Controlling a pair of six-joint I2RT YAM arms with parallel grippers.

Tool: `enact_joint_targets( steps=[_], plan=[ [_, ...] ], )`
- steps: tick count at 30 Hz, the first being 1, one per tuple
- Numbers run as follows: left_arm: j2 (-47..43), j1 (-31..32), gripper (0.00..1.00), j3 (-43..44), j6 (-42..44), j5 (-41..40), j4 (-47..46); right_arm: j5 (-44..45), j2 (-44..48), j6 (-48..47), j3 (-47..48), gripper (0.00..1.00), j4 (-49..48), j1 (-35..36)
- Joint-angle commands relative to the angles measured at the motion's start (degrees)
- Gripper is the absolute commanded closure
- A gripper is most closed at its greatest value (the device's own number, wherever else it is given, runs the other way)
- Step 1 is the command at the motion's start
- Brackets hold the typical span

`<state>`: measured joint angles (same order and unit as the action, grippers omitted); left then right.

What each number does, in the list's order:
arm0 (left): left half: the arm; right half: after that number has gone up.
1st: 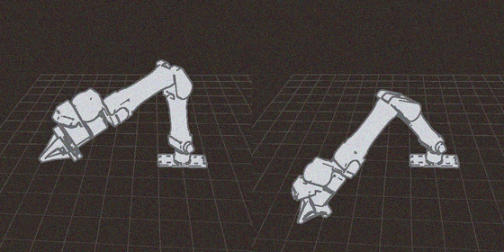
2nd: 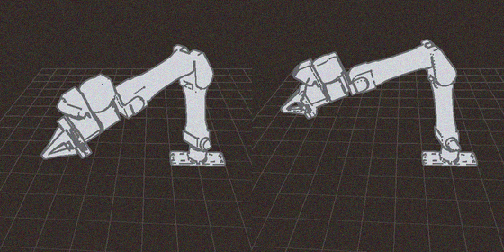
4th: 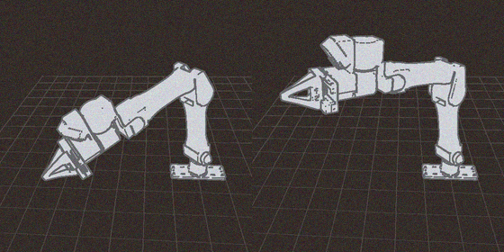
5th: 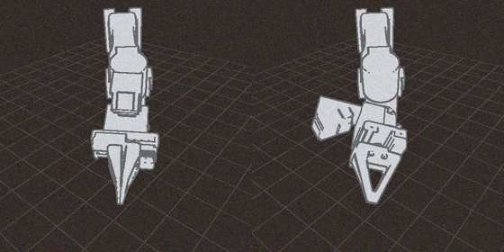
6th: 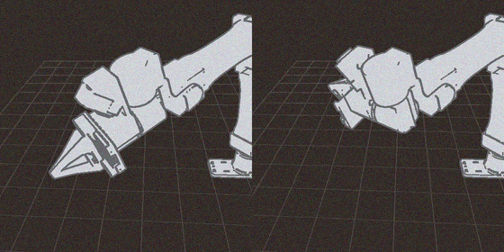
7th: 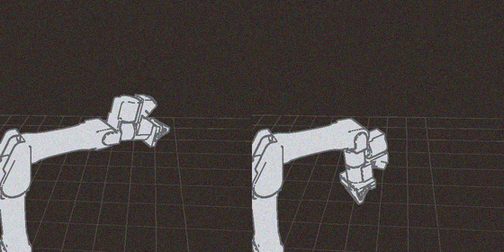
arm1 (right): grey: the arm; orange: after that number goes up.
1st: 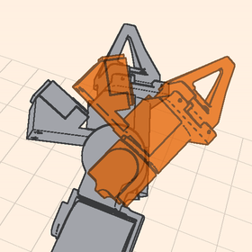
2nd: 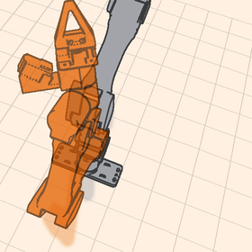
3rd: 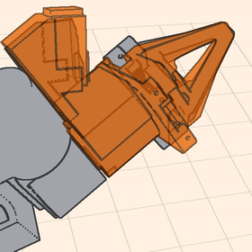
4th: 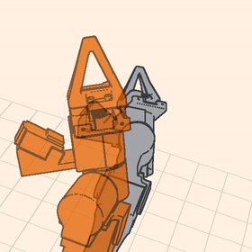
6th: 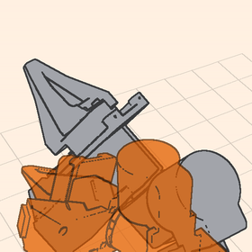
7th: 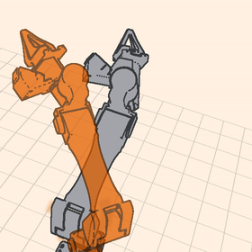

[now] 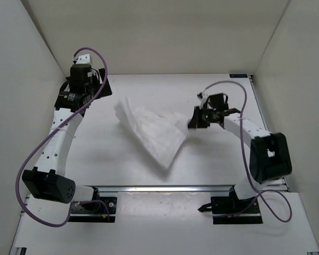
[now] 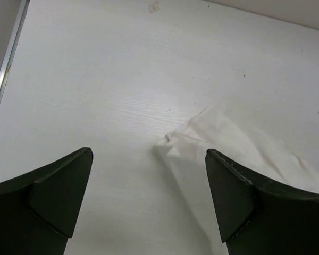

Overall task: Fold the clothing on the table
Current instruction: Move the skirt to the center of the board, then flatten the skirt out

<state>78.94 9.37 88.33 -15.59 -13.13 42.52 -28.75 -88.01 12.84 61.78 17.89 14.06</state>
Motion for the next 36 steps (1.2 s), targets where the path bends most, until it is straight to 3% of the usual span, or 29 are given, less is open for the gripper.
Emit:
enact_joint_targets(
  steps=[1,5,9,11,12,13,16,17,19,21,22,23,24,25,27,29,30,33,36],
  plan=[
    [-1.41,0.91,0.02,-2.11,-0.66,1.43,1.16,0.89,-2.07,-2.38,-3.85,1.0,1.44,-2.45],
    [-0.98,2.67,0.01,-3.95,-0.06,8.53,-1.55,1.68,-0.42,-3.78,-6.66,1.0,1.98,-5.01],
    [-2.2,12.05,0.02,-10.97,-1.63,12.86,-8.13,4.39,3.89,-3.96,-9.13,1.0,2.32,-8.61],
    [-2.73,17.25,0.01,-14.59,-2.16,13.12,-11.39,5.38,5.73,-3.78,-10.27,0.91,3.72,-9.93],
    [-2.21,19.61,0.02,-16.6,-2.77,14.17,-12.89,6.24,6.52,-3.79,-10.01,0.73,4.6,-10.72],
    [-1.51,21.9,0.05,-18.27,-2.95,15.83,-13.69,7.12,7.14,-3.96,-9.92,0.61,4.87,-11.86],
    [0.16,26.21,0.09,-21.79,-3.83,17.69,-16.5,10.11,9.77,-5.1,-9.31,0.38,7.69,-12.48],
    [0.77,27.36,0.11,-22.67,-3.31,17.87,-17.03,11.43,10.65,-5.19,-8.44,0.32,8.64,-12.48],
    [2.18,28.34,0.12,-23.99,-2.6,19.18,-18.17,13.27,12.76,-4.67,-7.99,0.29,8.92,-12.83],
    [3.06,28.69,0.14,-25.05,-2.07,22.87,-20.71,14.25,14.52,-3.19,-8.51,0.31,8.57,-12.92],
    [4.02,29.39,0.17,-25.31,-1.81,24.8,-21.33,14.25,15.57,-2.91,-8.43,0.43,8.57,-13.01],
    [4.82,30.35,0.22,-25.4,-0.94,24.9,-22.47,13.38,16.37,-2.04,-9.56,0.67,7.52,-12.75],
    [5.52,30.88,0.27,-25.41,-0.23,24.29,-23.27,12.85,17.33,-0.55,-11.22,0.77,6.21,-13.01],
    [6.92,32.02,0.37,-25.32,0.3,22.98,-23.27,11.37,17.86,0.07,-12.46,0.98,5.24,-12.4],
    [9.38,32.73,0.55,-24.35,1.61,21.22,-24.76,8.98,17.87,2.79,-16.06,1.0,2.16,-11.08],
    [13.24,31.95,0.82,-22.6,1.53,19.82,-25.47,10.9,16.38,4.03,-17.65,1.0,1.98,-5.92],
    [14.48,31.59,0.89,-21.72,1.53,19.28,-24.86,11.26,14.46,4.82,-18.27,1.0,1.54,-3.63],
    [20.98,30.36,1.0,-16.19,0.92,17.01,-21.88,11.87,8.39,5.78,-17.92,1.0,1.88,0.68],
    [25.11,29.66,1.0,-13.81,-0.14,13.22,-18.27,13.02,1.19,5.7,-16.96,1.0,1.53,2.02]
  ],
)
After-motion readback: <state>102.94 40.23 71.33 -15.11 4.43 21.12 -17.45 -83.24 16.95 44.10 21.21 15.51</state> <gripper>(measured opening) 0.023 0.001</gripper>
